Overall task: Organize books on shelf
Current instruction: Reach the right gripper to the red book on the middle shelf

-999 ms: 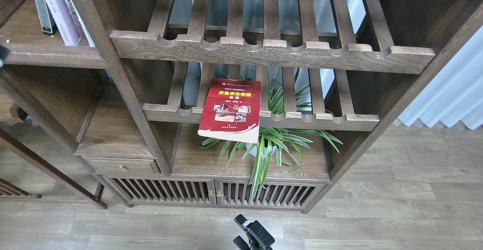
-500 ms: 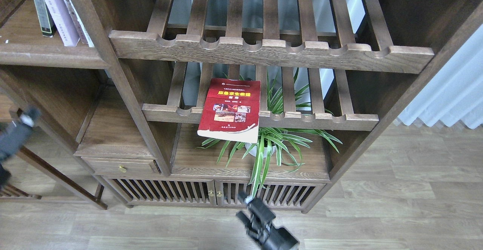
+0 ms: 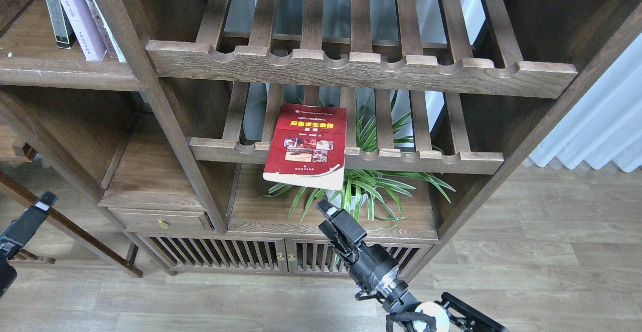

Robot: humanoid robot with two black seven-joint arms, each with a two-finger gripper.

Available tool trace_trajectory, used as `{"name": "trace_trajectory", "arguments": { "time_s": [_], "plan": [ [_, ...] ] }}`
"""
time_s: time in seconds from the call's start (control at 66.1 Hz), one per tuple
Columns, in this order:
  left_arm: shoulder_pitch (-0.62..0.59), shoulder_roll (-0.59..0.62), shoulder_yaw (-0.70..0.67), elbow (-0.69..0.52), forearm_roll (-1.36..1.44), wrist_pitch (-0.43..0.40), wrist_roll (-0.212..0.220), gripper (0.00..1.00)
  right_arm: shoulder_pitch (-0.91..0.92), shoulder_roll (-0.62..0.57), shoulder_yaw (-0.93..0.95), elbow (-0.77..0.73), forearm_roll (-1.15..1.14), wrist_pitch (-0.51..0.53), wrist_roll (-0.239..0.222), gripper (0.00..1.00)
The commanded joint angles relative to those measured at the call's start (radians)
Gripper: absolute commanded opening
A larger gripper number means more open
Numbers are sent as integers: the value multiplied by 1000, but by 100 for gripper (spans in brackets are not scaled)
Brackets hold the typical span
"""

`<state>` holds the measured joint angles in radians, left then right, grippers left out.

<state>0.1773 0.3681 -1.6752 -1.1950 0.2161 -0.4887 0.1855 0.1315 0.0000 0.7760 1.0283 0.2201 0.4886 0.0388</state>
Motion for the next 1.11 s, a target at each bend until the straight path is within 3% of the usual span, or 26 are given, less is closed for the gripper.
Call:
{"name": "trace_trajectory", "arguments": {
  "time_s": [0.0,0.621,0.848,0.984,1.09],
  "plan": [
    [1,0,-1,0,-9,0,0,99,40,0,9,-8,-2,0,10,99],
    [2,2,-18,45,-29,0,0,99,115,0,58,-50,-2,0,20,99],
    [2,2,-21,54,-29,0,0,99,134,0,60,-76,-4,0,16,88],
    [2,2,-23,58,-29,0,0,99,132,0,65,-96,-4,0,16,75],
    [2,2,-21,60,-29,0,0,99,131,0,66,-97,-4,0,18,74]
  ]
}}
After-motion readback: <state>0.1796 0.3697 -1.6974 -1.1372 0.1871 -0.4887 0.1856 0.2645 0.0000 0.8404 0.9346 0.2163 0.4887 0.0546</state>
